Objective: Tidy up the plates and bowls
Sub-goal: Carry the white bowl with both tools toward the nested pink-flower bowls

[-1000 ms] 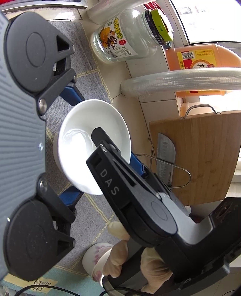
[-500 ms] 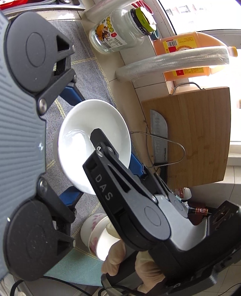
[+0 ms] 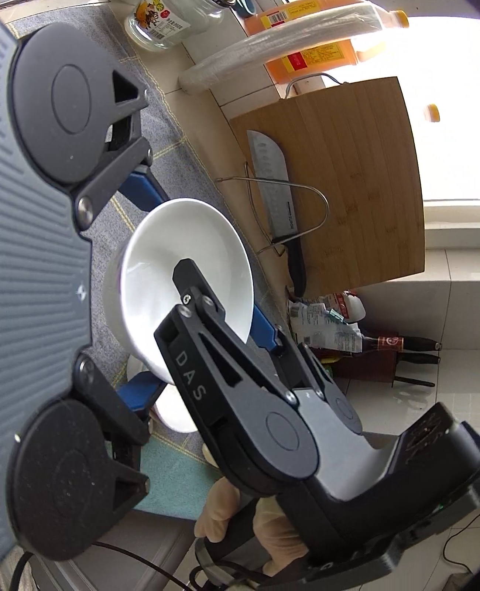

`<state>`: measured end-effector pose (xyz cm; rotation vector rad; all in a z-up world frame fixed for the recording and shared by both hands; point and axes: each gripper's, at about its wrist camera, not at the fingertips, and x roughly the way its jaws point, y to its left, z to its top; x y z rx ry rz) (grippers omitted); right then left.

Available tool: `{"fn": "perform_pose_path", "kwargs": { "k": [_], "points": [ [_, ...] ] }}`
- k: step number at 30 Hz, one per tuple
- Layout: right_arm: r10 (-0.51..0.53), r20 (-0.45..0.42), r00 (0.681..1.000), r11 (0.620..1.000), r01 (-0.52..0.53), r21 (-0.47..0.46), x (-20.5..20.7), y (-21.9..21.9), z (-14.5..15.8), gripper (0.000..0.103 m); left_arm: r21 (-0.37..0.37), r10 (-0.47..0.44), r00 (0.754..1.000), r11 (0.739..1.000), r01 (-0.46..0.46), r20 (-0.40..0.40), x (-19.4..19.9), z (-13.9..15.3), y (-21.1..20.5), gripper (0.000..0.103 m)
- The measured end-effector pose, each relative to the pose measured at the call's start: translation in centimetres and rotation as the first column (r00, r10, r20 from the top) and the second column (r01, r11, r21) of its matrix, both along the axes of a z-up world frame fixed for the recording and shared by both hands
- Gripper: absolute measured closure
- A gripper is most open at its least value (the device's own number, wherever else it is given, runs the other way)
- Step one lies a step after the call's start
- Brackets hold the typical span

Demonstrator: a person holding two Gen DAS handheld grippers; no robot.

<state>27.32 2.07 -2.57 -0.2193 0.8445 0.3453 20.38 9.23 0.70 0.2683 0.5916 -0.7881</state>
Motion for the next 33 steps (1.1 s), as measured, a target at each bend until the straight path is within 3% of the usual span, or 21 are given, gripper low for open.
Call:
{"fn": "perform_pose_path", "kwargs": {
  "k": [10, 18, 33],
  "points": [
    [-0.131, 0.013, 0.991, 0.991, 0.131, -0.025, -2.3, -5.2, 0.8, 0.046, -0.017, -0.121, 0.993, 0.992, 0.122, 0.01, -0.4, 0.5, -5.4, 0.011],
    [-0.212, -0.01, 0.977, 0.977, 0.212, -0.009, -2.7, -8.1, -0.9, 0.046, -0.016, -0.173, 0.985, 0.985, 0.173, 0.001, 0.1, -0.9, -8.2, 0.011],
    [-0.244, -0.052, 0.968, 0.968, 0.247, 0.044, -2.4, -9.6, -3.6, 0.046, 0.026, -0.171, 0.985, 0.985, 0.172, -0.036, 0.3, -3.1, -9.4, 0.011]
  ]
}}
